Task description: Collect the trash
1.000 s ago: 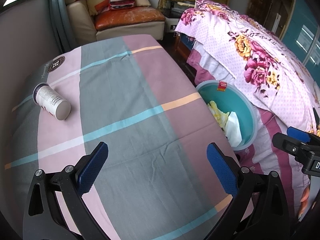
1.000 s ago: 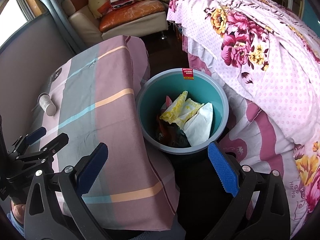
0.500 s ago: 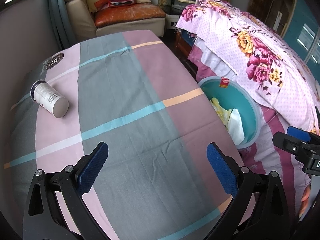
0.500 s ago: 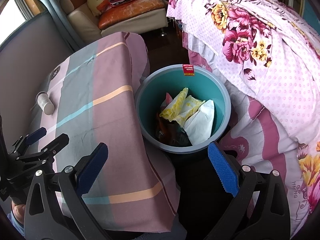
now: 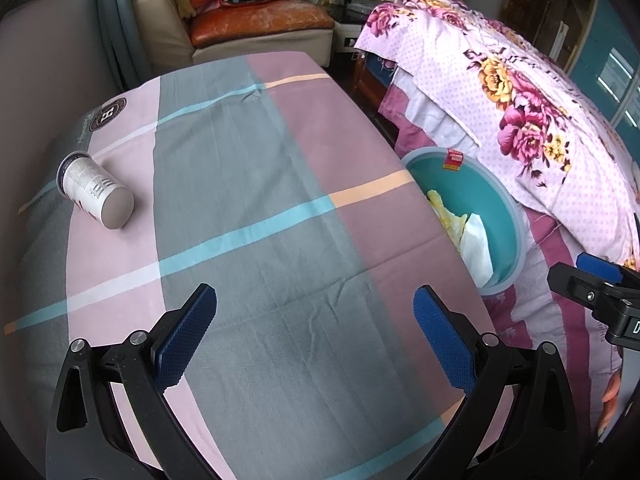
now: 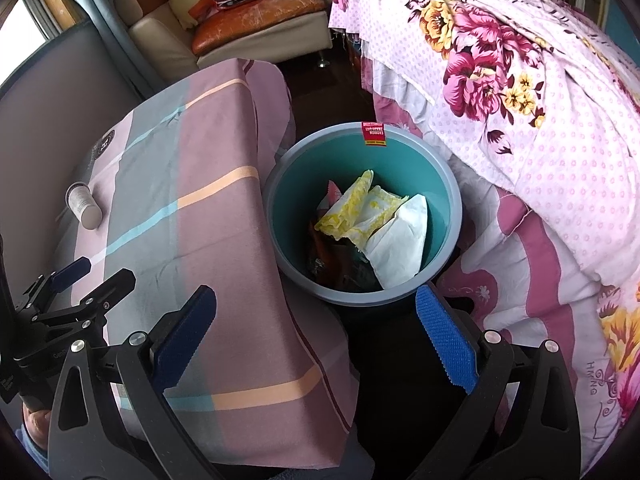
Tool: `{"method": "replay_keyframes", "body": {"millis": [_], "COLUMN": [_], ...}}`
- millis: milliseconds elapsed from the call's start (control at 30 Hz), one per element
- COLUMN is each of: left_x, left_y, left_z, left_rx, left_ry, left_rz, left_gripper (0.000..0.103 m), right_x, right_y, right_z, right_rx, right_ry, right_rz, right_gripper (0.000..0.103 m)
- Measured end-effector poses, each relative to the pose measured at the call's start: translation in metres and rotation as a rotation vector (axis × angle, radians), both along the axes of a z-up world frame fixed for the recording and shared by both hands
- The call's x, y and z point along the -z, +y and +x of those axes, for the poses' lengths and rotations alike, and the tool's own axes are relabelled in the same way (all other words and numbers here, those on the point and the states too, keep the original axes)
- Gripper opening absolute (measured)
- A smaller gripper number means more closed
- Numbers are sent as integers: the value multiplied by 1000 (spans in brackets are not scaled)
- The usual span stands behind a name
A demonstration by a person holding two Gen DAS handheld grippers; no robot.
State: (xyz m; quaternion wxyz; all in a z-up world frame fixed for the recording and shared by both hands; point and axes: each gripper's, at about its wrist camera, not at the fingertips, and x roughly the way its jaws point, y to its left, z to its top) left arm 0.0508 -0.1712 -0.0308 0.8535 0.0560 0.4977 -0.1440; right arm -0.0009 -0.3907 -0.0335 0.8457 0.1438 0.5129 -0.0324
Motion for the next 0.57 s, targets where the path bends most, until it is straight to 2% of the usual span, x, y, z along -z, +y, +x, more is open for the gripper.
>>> {"method": "replay_keyframes", "body": {"millis": [567], "left_x": [2], "left_y": [4], "left_z": [1], "left_rx": [-20], "left_ry": [24], "left_rz": [-10], "left_gripper": [99], "right_x": [-7], "right_y": [1], "right_z": [1], "right_rx": [5], "right_ry": [-8], "right_rz": [-40], "right_gripper": [96]}}
